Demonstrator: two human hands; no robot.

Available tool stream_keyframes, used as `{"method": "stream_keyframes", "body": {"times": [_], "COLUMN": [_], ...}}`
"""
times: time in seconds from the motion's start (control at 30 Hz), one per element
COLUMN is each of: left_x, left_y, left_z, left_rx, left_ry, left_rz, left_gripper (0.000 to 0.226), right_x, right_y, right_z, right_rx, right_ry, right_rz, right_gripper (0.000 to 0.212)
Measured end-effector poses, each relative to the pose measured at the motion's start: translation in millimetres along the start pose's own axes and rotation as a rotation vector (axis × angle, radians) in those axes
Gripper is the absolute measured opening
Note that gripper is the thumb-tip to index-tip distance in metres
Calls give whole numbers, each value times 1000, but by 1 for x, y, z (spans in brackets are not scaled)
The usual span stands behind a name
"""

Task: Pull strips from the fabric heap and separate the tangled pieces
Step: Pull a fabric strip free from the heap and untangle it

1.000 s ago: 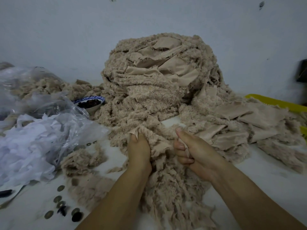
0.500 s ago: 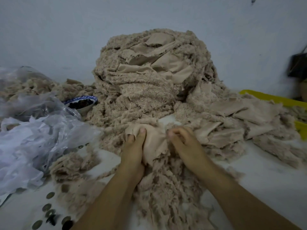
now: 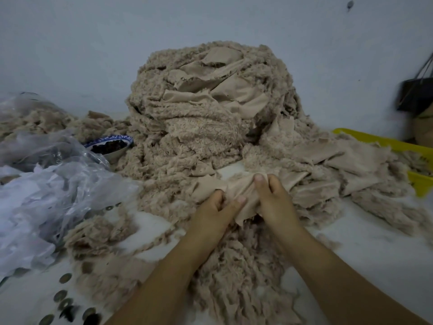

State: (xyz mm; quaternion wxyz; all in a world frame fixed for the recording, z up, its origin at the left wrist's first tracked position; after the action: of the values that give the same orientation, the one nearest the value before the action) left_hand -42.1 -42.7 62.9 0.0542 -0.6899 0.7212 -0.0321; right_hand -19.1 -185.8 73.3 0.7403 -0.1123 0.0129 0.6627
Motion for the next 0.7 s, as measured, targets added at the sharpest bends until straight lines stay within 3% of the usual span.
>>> {"method": "stream_keyframes", "body": {"times": [0.2, 0.3, 0.47, 0.53, 0.63, 0.7], "left_x": [4, -1, -6, -7, -6, -6], "left_y": [1, 2, 4, 4, 4, 4], "left_z": [-3, -5, -7, -7, -9, -12], "left_rx": [-14, 17, 48, 65, 97, 139], "left_ry": [93, 65, 24, 27, 75, 27], "left_rz": [13, -40, -54, -65, -77, -78], "left_gripper": [34, 40, 36, 34, 25, 22], "right_x": [-10, -15, -14, -10, 0, 7], "right_y": [-7, -7, -5, -1, 4, 7], "right_z": [-11, -8, -3, -1, 3, 5], "right_rx": [258, 267, 218, 214, 183, 130], "right_ry": [-380, -470, -427, -406, -292, -224], "right_rz": [-67, -59, 1, 61, 196, 258], "right_gripper": [27, 29, 26, 45, 98, 87]}}
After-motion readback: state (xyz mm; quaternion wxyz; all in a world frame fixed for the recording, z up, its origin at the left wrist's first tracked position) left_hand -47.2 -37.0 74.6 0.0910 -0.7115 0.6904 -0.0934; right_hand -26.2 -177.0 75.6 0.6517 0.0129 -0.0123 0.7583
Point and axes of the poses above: each hand's wrist, its own y-axis away from the middle knuckle, its own x-axis out of the palm, z = x × y, the point moved 6 cm from there along -y, towards the middle knuckle, and after that the axes turned 7 degrees about y, right-handed, at the moved point
